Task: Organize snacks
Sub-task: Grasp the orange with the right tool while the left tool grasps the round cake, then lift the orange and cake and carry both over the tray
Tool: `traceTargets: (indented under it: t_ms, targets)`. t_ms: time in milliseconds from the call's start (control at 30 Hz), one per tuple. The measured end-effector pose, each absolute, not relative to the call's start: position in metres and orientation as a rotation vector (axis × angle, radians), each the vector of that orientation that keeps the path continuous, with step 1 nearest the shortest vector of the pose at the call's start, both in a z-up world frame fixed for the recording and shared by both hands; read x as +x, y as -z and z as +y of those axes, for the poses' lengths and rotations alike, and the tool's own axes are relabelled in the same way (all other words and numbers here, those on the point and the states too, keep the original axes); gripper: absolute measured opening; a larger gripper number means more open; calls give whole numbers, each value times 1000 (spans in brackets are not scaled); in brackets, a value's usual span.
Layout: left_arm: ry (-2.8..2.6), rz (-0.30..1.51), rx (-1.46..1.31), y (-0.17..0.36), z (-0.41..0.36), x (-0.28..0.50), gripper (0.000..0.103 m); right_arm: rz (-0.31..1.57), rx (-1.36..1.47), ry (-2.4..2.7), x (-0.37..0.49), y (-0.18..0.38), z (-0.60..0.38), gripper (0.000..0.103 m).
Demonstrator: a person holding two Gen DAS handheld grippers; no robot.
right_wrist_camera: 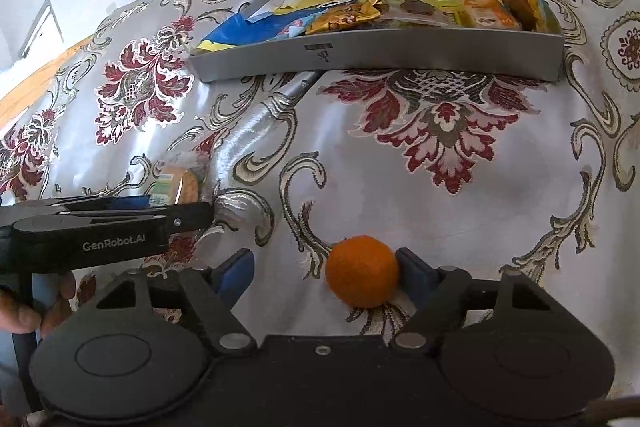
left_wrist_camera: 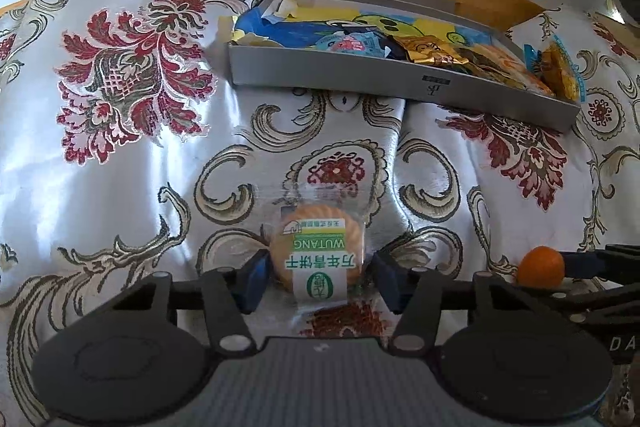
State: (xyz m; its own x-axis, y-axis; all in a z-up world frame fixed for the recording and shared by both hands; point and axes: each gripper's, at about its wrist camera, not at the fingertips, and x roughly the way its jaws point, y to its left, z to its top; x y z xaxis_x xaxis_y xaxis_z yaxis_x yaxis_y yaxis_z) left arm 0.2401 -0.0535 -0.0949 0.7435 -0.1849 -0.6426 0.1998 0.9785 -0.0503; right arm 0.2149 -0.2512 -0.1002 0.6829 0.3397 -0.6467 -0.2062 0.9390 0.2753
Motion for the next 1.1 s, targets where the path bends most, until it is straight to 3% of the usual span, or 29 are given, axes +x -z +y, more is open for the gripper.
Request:
traceTargets:
  t_ms: [267, 833, 1100]
  targets:
    - [239, 702, 22, 95, -58, 238, 57, 762, 165, -323, 213, 98, -248, 65]
    - [276, 696, 68, 97, -72, 228, 51, 853, 99, -349, 198, 93, -239, 62]
    - [301, 709, 97, 98, -84, 221, 51, 846, 124, -331, 198, 92, -246, 50]
